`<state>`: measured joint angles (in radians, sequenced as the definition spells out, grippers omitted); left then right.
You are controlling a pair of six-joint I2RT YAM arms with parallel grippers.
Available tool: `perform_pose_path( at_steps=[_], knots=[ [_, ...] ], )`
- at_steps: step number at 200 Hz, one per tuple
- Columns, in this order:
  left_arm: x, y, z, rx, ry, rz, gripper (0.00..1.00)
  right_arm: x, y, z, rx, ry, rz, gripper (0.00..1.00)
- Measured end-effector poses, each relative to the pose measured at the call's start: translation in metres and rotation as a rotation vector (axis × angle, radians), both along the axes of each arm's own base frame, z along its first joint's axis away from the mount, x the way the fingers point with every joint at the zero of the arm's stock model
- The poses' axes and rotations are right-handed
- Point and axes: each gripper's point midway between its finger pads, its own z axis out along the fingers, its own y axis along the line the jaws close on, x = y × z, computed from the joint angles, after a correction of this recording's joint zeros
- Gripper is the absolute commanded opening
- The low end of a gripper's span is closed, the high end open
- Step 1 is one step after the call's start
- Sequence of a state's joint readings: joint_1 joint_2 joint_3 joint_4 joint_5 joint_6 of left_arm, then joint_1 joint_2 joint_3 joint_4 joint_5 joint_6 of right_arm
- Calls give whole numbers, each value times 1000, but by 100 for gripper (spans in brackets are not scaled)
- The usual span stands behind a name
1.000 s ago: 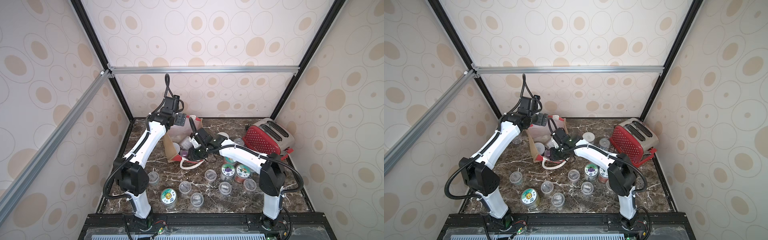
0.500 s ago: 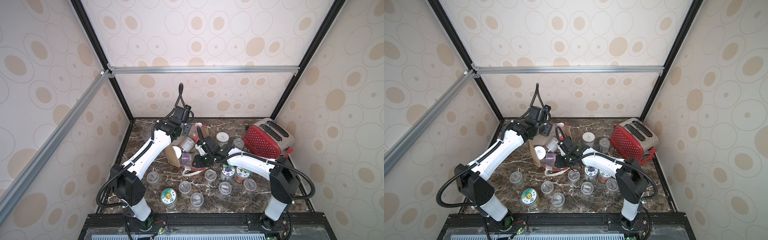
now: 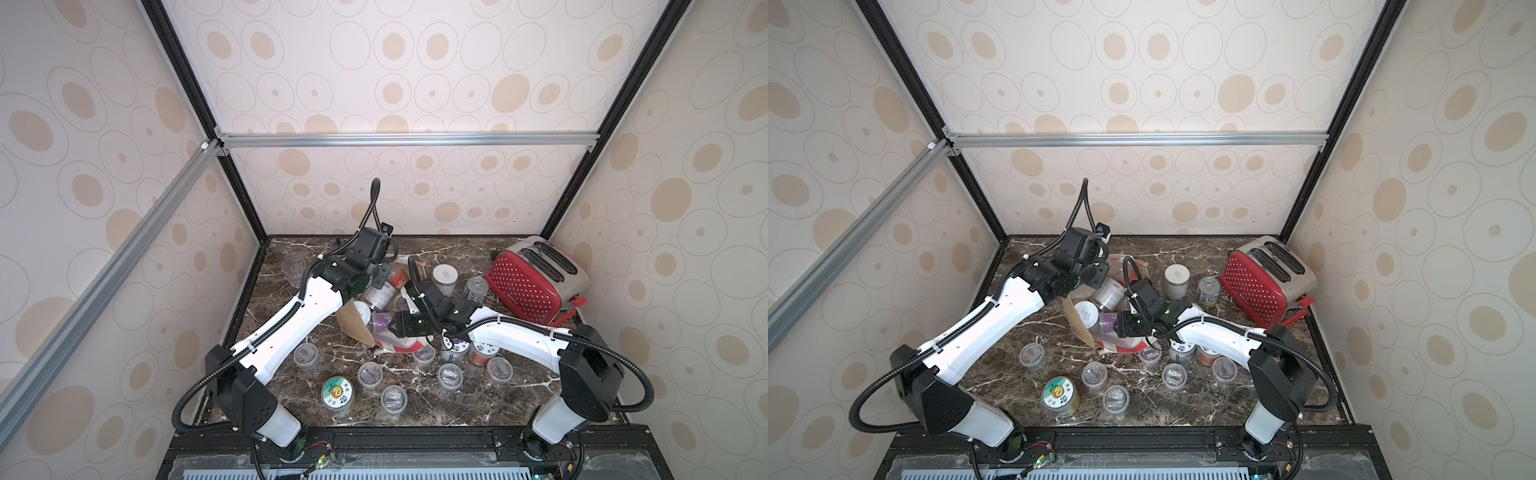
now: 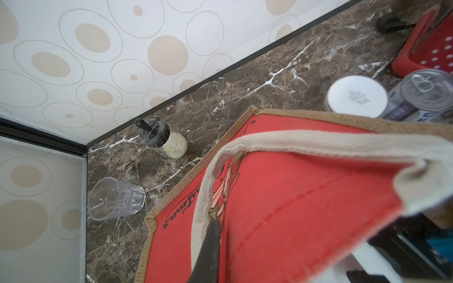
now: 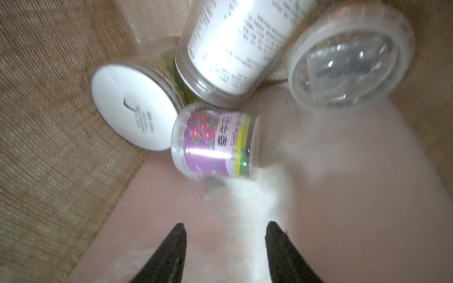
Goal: Take out the seed jars from the canvas bag
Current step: Adjust the canvas bag at the center of the board.
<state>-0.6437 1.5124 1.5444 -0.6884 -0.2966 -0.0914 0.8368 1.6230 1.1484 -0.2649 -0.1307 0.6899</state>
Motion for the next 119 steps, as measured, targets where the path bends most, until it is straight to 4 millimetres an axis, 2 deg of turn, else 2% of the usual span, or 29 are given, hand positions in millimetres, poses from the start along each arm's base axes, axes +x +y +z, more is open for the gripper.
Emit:
perform_pose_path(
  at_steps=[25,53,97,119],
  knots=[
    [-12,1,0,-50,-9,-6,0,13,4,14,42,-57,-43,71],
    [-19,-3,-6,-84,-6,-34,0,23,9,19,47,-85,-62,74],
    [-20,-4,-13,-92,-23,-45,0,33,16,11,38,-95,-68,76],
    [-19,-4,-11,-91,-40,-51,0,38,16,8,32,-94,-98,85]
  ],
)
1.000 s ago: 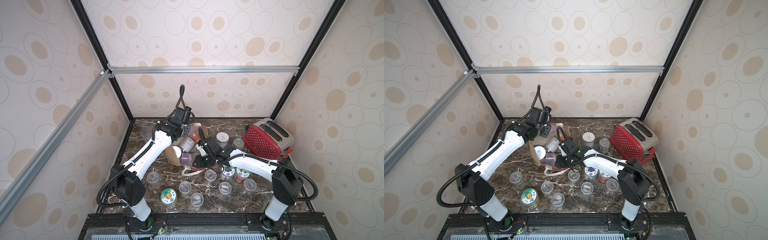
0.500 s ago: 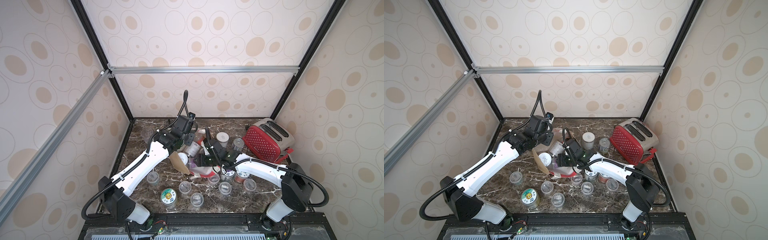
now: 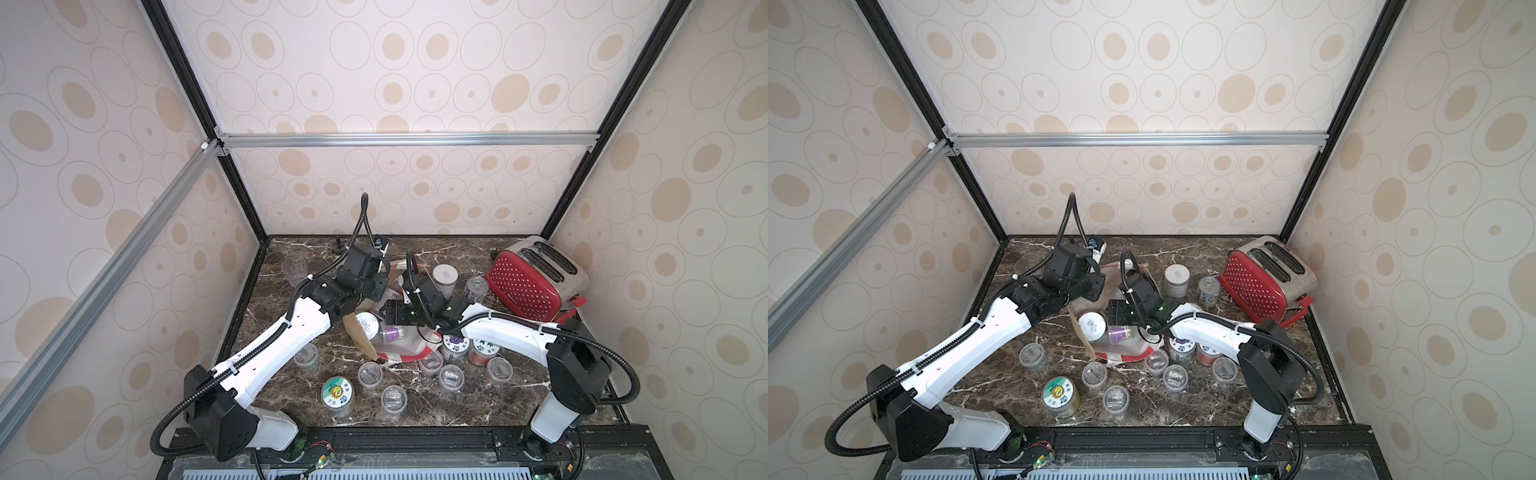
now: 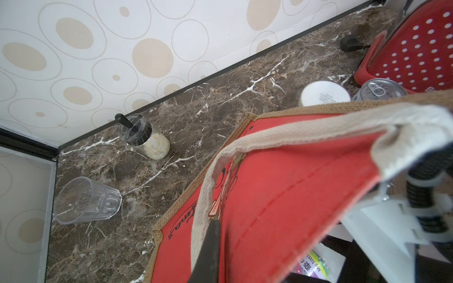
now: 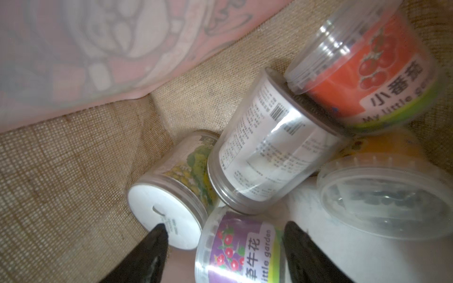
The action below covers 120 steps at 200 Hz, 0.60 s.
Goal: Take out the seed jars from the canvas bag
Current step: Adjust the canvas bag at the center of the board, then pick up the seed jar from the canvas bag.
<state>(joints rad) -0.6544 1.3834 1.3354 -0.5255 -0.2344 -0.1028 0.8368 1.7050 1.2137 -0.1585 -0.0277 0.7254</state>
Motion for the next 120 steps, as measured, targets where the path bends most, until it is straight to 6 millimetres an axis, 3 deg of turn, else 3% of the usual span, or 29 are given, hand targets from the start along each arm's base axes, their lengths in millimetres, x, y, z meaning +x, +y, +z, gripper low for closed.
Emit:
perform_pose_path(
  at_steps=[37,86,120],
  knots=[
    [3,-3,4,9,-18,-17,0,15,0,-2,5,14,-103,100],
    [9,-9,2,26,-19,-34,0,33,-6,-23,-45,52,-248,100],
    [11,-8,2,31,-25,-35,0,46,1,-29,-56,76,-301,100]
  ],
)
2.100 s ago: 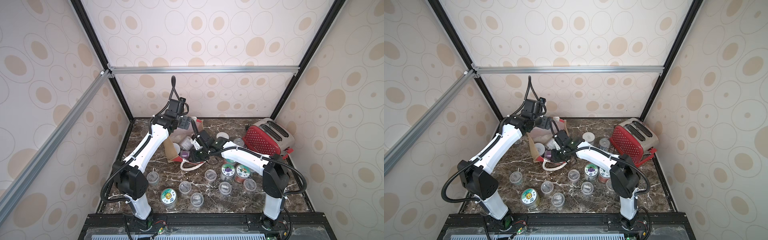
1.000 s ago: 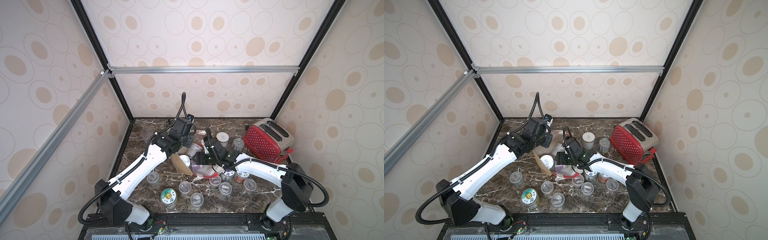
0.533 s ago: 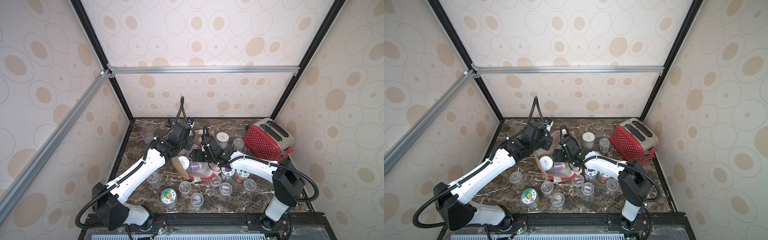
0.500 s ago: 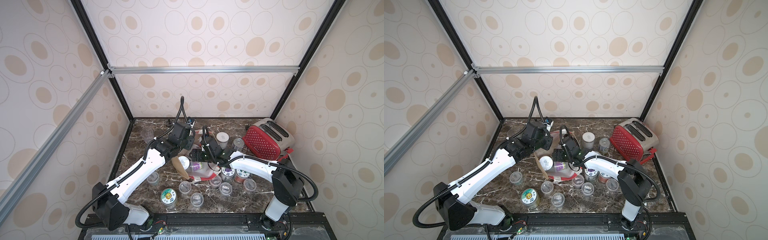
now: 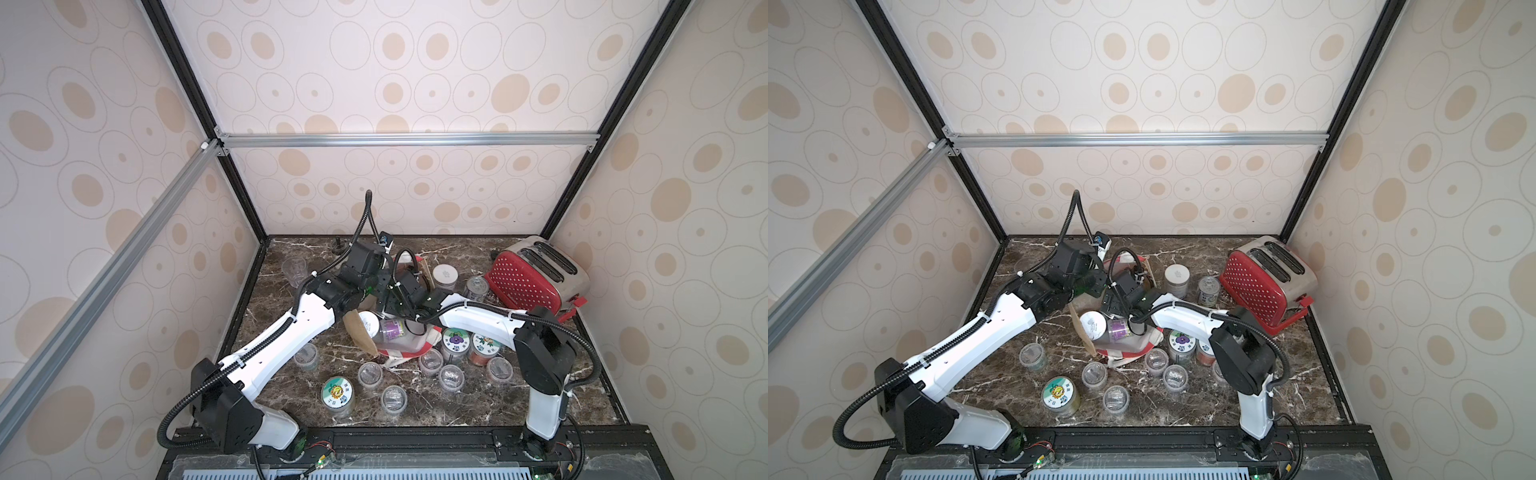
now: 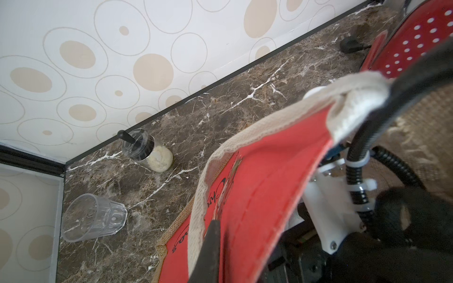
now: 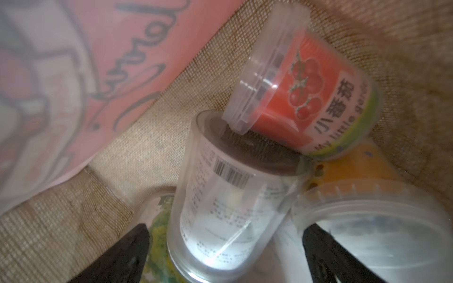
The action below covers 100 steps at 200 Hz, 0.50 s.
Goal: Take out the seed jars from the canvas bag
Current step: Pick up the seed jar from the canvas bag.
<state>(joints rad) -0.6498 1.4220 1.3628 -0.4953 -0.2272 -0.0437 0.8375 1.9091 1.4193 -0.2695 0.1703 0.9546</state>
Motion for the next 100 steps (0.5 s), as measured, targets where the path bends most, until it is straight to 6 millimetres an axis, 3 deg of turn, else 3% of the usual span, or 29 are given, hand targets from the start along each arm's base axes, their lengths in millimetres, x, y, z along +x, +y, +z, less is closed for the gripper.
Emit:
perform_pose_path(
  at_steps=[45,100],
  knots=[
    [6,10,-3,26,-2,28,0,18,8,-2,37,14,-62,100],
    [6,11,-4,49,-3,20,0,17,15,-5,99,54,-79,100]
  ],
)
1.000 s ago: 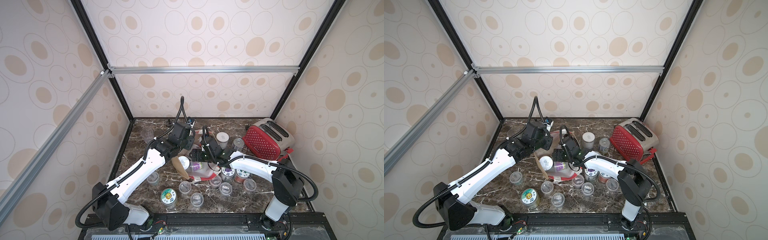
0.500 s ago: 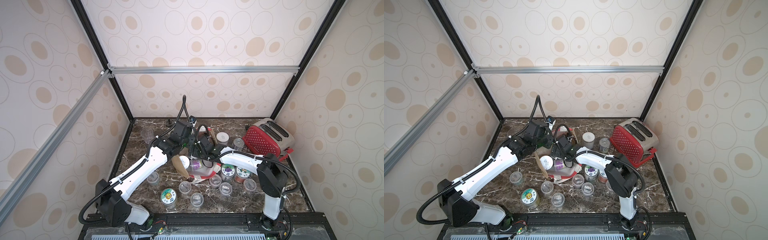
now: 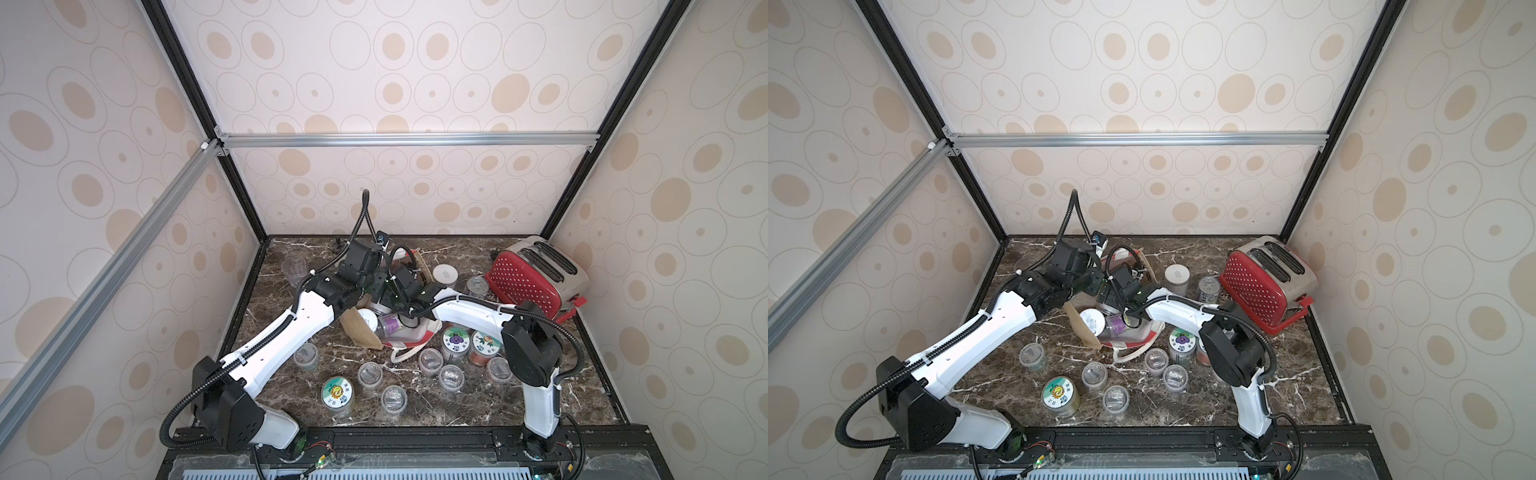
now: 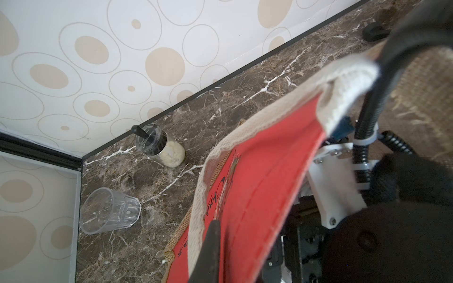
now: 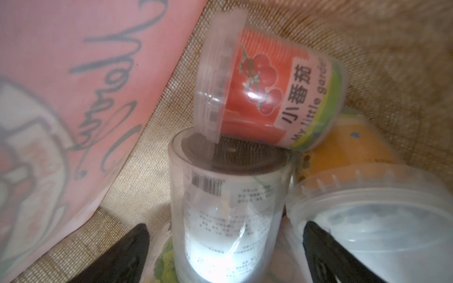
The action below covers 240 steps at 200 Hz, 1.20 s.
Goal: Take out the seed jars from the canvas bag
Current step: Pick up the seed jar from the canvas bag.
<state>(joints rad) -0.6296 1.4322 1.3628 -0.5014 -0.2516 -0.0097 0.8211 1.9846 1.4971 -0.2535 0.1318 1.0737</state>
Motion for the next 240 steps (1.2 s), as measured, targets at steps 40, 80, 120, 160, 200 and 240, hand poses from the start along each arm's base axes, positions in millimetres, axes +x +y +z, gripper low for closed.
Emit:
perform_pose_path(
  at_steps=[40,80,120,160,200,240],
  knots=[
    [-1,-5,2,-5,-7,-20,0,-7,0,-8,24,37,-6,100],
    [0,-5,4,-10,-14,-19,0,-6,0,-11,24,48,-21,100],
    [0,-15,3,-25,-3,-49,0,7,11,-34,18,68,-34,99],
    [4,-15,3,-29,-7,-47,0,17,20,-39,21,60,-24,89],
    [5,-15,5,-29,-16,-48,0,20,21,-41,11,50,-8,74],
    [7,-14,7,-16,-31,-42,0,19,20,-34,3,10,28,65]
  ],
)
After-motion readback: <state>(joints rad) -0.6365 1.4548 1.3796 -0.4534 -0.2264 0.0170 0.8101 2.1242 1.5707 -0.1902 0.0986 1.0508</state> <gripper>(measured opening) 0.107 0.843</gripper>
